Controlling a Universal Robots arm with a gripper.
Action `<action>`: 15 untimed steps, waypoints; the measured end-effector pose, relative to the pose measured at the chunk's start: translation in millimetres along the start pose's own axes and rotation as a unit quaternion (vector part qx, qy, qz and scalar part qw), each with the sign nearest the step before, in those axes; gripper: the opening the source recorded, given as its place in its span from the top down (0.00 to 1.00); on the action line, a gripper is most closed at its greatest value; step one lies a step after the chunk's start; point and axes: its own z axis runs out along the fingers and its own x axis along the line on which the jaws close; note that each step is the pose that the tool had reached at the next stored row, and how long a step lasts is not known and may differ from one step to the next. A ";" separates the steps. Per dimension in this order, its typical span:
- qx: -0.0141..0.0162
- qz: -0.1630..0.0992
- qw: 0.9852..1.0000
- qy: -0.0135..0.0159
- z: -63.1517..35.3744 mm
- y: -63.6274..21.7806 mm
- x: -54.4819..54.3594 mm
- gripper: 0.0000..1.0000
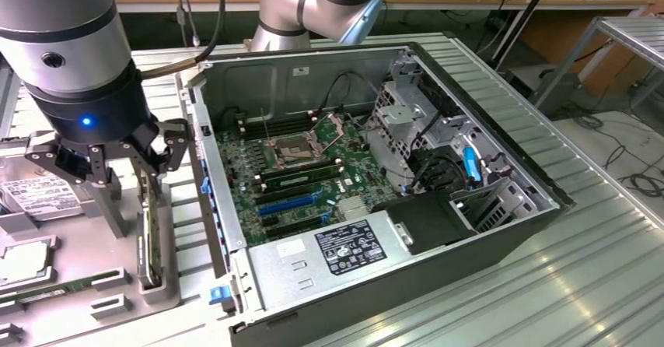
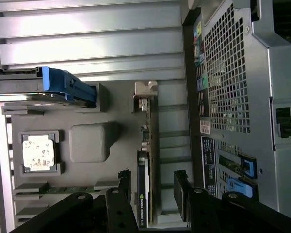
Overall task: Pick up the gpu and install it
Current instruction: 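Pick up the gpu and move the gpu toward the slot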
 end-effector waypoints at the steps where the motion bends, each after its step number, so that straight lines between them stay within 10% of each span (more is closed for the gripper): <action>1: 0.000 0.000 1.000 0.000 0.7 -0.6 0.0 0.52; 15: 0.000 0.000 1.000 0.000 8.7 -20.0 1.8 0.52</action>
